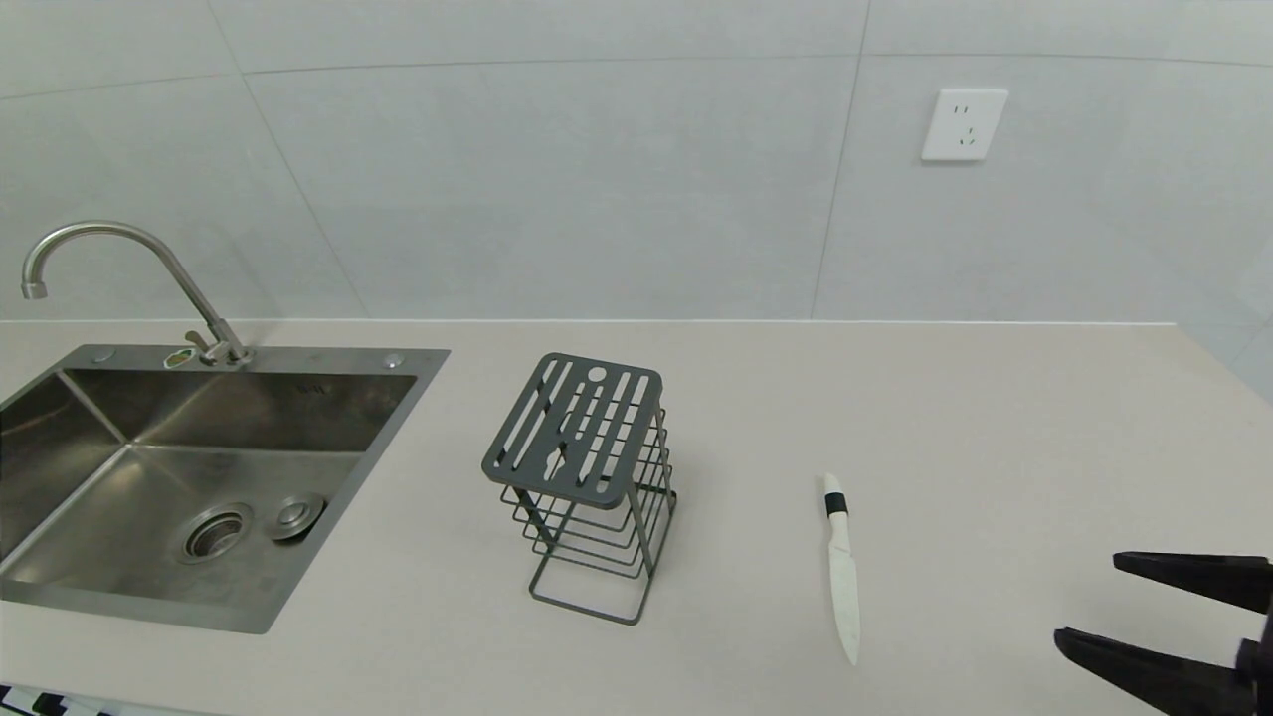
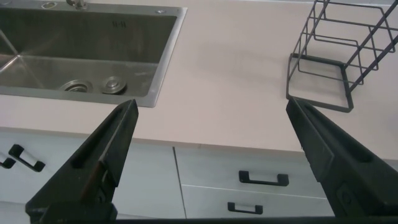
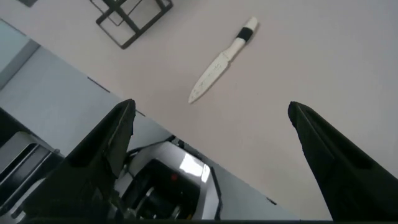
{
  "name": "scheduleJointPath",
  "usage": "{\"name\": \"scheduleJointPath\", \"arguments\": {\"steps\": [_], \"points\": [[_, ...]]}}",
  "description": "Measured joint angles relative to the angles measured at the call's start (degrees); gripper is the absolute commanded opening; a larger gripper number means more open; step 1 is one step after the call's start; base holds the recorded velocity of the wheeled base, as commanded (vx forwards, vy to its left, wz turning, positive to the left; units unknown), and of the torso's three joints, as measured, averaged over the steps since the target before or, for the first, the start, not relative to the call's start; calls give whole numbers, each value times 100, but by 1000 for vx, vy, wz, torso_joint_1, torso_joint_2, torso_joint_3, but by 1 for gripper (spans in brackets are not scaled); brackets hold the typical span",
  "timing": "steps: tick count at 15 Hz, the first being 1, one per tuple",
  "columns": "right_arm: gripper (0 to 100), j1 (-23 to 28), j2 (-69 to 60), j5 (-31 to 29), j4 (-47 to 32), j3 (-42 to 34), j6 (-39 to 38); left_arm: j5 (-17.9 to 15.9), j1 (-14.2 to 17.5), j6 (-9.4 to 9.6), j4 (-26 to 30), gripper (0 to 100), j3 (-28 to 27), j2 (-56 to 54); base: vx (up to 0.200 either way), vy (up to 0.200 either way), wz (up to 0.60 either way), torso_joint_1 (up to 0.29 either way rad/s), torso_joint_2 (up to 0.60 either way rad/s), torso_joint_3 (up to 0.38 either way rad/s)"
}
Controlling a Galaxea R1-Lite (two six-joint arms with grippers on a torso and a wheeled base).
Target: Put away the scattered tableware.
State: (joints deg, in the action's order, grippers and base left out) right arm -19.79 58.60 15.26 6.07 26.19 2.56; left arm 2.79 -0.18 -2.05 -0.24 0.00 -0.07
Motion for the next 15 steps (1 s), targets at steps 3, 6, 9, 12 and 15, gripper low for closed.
{"name": "scheduleJointPath", "arguments": {"steps": [3, 6, 9, 12, 15], "points": [[100, -564, 859, -902, 16, 421, -183, 0, 0, -20, 2, 100, -2, 0, 0, 0, 0, 0, 0, 0], [100, -1254, 1557, -1907, 30, 1100, -1125, 0, 0, -20, 0, 100, -2, 0, 0, 0, 0, 0, 0, 0], [100, -2004, 2169, -2731, -2, 1609, -1977, -1, 0, -20, 0, 100, -2, 0, 0, 0, 0, 0, 0, 0], [100, -2299, 2764, -3168, -150, 2036, -2432, 0, 0, -20, 0, 100, 0, 0, 0, 0, 0, 0, 0, 0], [100, -2249, 3423, -3376, -501, 2458, -2875, -1, -2, -20, 0, 100, 0, 0, 0, 0, 0, 0, 0, 0]]}}
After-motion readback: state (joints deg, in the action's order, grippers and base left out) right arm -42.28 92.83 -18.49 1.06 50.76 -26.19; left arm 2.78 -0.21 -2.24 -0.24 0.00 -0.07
